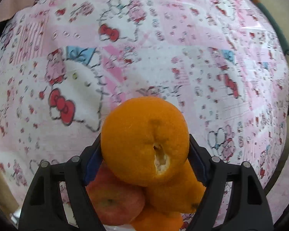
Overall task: Organize fruits
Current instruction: 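Place the large orange on the plate with the left gripper, then grasp a small tangerine with the left gripper while the right approaches the green limes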
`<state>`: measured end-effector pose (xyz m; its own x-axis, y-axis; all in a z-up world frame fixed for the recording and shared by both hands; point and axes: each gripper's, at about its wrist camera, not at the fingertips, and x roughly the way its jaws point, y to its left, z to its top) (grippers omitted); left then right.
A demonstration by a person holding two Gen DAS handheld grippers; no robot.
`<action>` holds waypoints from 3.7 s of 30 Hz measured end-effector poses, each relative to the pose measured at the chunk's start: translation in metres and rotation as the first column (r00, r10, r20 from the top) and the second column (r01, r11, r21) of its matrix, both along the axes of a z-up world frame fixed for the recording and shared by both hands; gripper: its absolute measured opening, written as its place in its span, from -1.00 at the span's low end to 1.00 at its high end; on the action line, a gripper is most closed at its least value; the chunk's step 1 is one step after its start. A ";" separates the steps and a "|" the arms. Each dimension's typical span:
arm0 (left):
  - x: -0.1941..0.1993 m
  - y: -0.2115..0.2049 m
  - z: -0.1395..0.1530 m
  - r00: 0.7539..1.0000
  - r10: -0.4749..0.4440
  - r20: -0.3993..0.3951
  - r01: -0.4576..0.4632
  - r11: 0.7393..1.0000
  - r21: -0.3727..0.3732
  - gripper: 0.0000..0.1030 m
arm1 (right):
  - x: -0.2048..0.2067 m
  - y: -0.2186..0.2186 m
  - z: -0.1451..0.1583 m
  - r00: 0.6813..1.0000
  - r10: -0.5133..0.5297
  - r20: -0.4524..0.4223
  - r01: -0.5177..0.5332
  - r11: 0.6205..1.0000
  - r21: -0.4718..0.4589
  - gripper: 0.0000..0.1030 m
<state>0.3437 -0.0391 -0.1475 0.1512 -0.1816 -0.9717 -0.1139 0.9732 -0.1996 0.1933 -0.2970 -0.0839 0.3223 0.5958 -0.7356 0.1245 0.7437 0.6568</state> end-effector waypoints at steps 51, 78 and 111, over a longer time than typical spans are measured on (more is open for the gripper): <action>-0.236 0.045 0.109 0.967 0.015 0.253 -0.036 0.996 0.077 0.63 | -0.063 0.022 0.012 0.995 0.078 0.067 -0.060 0.968 -0.242 0.78; -0.275 0.051 0.020 0.997 0.075 -0.008 -0.076 0.995 -0.067 0.21 | -0.088 0.040 -0.022 0.996 0.091 -0.019 -0.093 0.960 -0.264 0.78; -0.267 0.048 0.031 0.997 0.071 0.035 -0.070 0.997 -0.030 -0.23 | -0.093 0.062 -0.078 0.936 0.243 -0.254 -0.306 0.919 -0.248 -0.07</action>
<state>0.0769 0.0094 -0.1169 0.2000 -0.1971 -0.9598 -0.1744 0.9567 -0.2328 0.1006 -0.2351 -0.1619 -0.0079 0.3976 -0.9175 0.0027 0.9176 0.3976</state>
